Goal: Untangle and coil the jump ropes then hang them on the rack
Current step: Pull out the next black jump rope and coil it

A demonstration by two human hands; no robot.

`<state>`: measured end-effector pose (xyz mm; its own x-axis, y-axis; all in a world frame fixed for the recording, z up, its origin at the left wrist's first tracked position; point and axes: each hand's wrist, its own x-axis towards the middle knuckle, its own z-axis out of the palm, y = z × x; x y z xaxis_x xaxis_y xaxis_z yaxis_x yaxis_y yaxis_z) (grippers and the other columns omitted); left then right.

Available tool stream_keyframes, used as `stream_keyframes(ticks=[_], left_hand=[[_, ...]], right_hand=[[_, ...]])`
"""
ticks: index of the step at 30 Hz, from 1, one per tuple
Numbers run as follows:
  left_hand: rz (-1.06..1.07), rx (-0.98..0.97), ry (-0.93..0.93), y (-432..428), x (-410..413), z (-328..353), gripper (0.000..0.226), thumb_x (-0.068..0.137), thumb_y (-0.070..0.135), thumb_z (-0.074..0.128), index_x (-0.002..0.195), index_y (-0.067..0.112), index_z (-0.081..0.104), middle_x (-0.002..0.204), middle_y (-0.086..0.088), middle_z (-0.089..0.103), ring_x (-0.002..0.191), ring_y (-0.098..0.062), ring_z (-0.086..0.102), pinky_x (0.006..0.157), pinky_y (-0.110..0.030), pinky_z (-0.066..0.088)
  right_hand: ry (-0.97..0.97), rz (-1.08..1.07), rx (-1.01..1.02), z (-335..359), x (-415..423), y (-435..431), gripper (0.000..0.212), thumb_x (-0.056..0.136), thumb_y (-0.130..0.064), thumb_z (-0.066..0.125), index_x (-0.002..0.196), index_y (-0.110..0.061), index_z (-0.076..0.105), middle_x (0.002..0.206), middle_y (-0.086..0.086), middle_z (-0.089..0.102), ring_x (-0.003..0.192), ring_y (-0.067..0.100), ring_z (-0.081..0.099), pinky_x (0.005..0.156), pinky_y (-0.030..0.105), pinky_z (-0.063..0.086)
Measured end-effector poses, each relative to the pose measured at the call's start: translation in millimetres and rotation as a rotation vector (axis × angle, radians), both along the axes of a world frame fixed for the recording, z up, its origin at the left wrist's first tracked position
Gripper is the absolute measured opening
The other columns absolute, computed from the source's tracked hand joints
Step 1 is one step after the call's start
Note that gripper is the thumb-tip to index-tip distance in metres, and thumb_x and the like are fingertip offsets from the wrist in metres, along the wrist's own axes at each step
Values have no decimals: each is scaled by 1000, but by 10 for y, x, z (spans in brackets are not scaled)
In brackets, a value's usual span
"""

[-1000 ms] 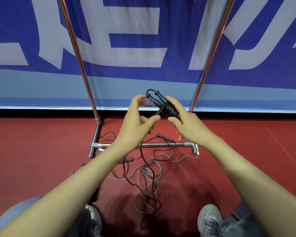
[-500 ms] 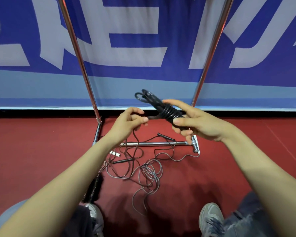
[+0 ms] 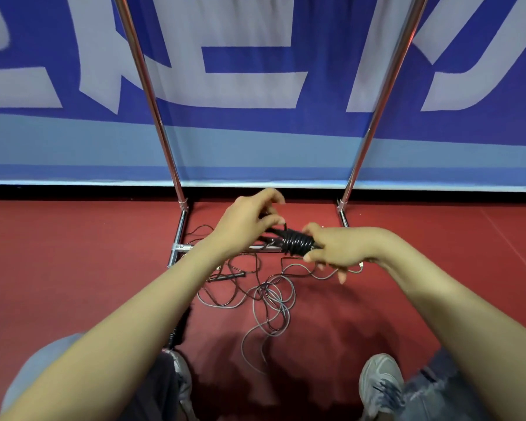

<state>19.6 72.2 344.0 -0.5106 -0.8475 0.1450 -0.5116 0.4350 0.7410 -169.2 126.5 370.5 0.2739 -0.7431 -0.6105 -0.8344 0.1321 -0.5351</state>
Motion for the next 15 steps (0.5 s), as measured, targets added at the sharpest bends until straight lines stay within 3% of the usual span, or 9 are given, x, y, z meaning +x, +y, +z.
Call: stream_keyframes(ticks=[3,7,12,15], left_hand=[[5,-259,-7,116,-97,-11,18,92,23,58,109,28,53,99,9,69,93,-15,67,79,-41,54],[25,-308,108,160,-112,-12,28,93,24,52,118,35,45,116,4,69,109,-12,64,87,-39,53],[46,-304,171,208,-122,38,34,97,16,51,129,28,44,125,8,63,92,-3,61,83,-29,50],[114,-122,290,215,-150,40,29,95,11,55,122,21,50,104,7,67,63,0,51,70,-23,43]], right_hand=[[-47,-119,-169,-14,-44,-33,78,100,-25,48,151,-32,-11,82,5,62,48,19,62,47,25,51],[-121,-188,-371,-7,-32,-5,75,100,-28,46,141,-62,-6,81,8,60,59,31,69,63,40,60],[-145,-342,-581,52,-70,-76,68,98,-25,45,142,-61,8,80,10,60,49,24,67,64,42,59],[-192,-449,-632,104,-176,-101,67,99,-23,45,142,-61,11,86,15,62,48,22,65,61,33,58]])
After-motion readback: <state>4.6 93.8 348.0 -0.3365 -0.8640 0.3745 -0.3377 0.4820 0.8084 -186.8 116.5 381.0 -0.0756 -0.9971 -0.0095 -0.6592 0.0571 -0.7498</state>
